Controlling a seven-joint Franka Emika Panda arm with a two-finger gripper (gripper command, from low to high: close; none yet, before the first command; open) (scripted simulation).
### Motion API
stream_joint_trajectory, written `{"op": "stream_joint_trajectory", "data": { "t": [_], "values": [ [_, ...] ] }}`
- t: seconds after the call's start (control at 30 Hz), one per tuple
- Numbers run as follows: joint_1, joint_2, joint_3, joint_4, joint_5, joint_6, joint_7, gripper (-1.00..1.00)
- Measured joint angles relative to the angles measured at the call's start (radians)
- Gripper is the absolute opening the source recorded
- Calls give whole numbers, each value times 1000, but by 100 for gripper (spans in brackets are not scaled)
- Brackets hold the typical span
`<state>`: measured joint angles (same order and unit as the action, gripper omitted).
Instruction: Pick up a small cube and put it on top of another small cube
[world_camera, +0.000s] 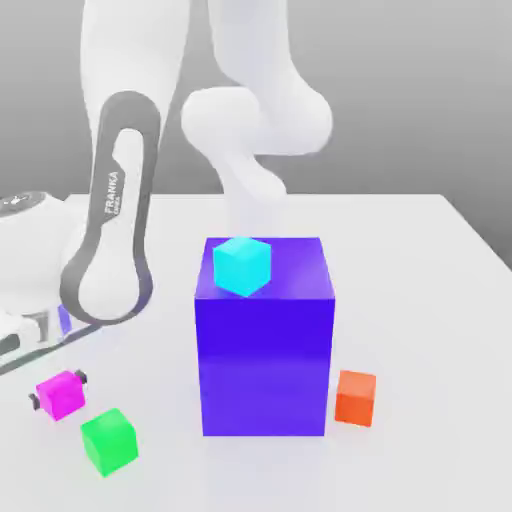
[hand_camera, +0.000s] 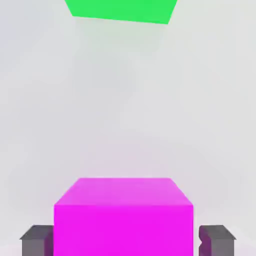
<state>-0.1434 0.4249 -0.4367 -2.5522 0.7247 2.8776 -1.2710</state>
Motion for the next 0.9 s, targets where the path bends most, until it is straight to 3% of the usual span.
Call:
{"op": "stream_joint_trajectory", "data": {
  "t": [0.13,0.4,0.67,0.73,0.9],
  "values": [
    [16,-15,-21,-5,-24,-8,18,-100],
    [211,-198,-268,-69,-313,-111,236,-100],
    [402,-333,-259,-18,-594,-244,425,-100],
    [411,-310,-240,-9,-570,-231,406,-100],
    [340,-183,-131,7,-394,-145,279,-100]
  ]
}}
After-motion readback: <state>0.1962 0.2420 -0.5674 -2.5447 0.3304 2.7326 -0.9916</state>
